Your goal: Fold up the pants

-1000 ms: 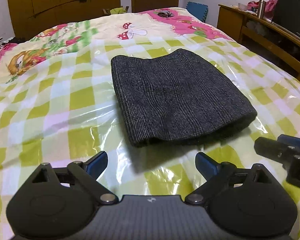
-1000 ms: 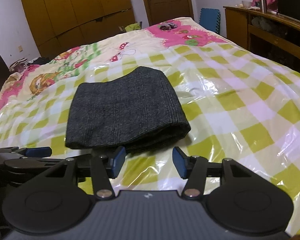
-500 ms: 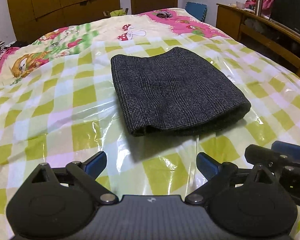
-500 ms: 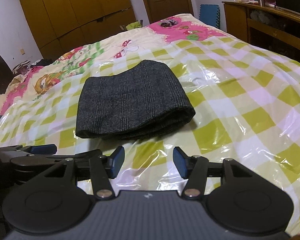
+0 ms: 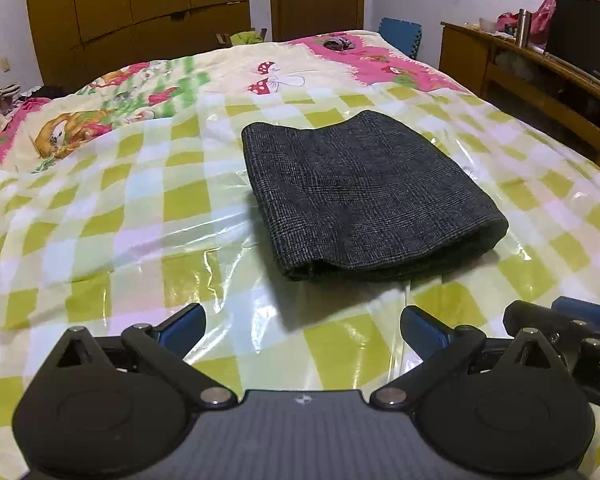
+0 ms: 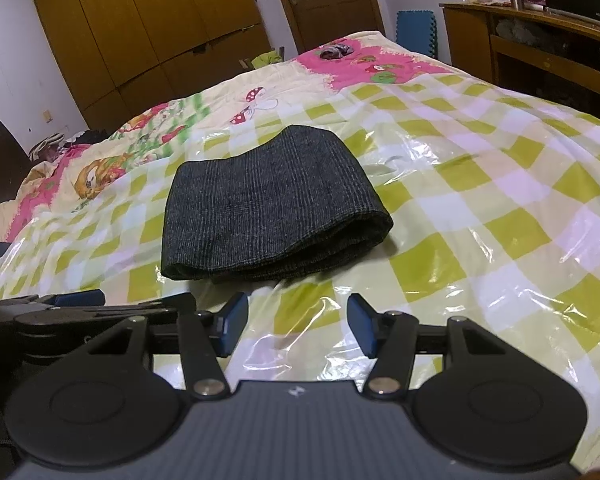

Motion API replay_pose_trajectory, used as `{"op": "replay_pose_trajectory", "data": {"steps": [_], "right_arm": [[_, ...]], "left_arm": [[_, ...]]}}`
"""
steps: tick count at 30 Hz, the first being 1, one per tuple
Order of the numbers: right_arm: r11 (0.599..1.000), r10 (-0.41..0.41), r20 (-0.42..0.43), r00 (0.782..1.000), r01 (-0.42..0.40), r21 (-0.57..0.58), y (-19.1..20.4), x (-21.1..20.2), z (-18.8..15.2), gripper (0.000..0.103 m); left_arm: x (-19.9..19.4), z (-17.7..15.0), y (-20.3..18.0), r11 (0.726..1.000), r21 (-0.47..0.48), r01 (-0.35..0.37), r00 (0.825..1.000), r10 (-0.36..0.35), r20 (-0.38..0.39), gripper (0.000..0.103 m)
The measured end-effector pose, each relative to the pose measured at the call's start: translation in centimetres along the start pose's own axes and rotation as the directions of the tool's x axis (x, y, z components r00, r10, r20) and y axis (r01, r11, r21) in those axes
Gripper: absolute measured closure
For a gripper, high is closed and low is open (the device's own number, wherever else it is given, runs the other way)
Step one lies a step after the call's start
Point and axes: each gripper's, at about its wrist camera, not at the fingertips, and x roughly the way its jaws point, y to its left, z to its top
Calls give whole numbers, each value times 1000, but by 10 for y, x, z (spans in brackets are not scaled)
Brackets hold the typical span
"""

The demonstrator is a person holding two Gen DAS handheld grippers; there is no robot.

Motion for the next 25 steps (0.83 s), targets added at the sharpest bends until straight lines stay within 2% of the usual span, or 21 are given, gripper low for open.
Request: {"op": "replay_pose_trajectory", "data": {"steps": [4,9,15,25], "right_arm": [[1000,-3,-10,1000,3,3,1,3,-4,47],[1000,-10,-13,1000,10,29,-3,6,-6,46],[998,-4,-23,1000,6,63,-6,10,-10,46],[998,-8,-35,999,10,62,-3,14,-11,44]], "left_arm": [[-3,-1,0,1000,3,24,1000,-24,1,0],[-2,-4,-9,998,64,-1,1000,2,-11,0],[-2,-6,-7,998,62,-3,1000,3,2,0],[3,-8,-1,999,45,3,1000,-2,-27,0]]}}
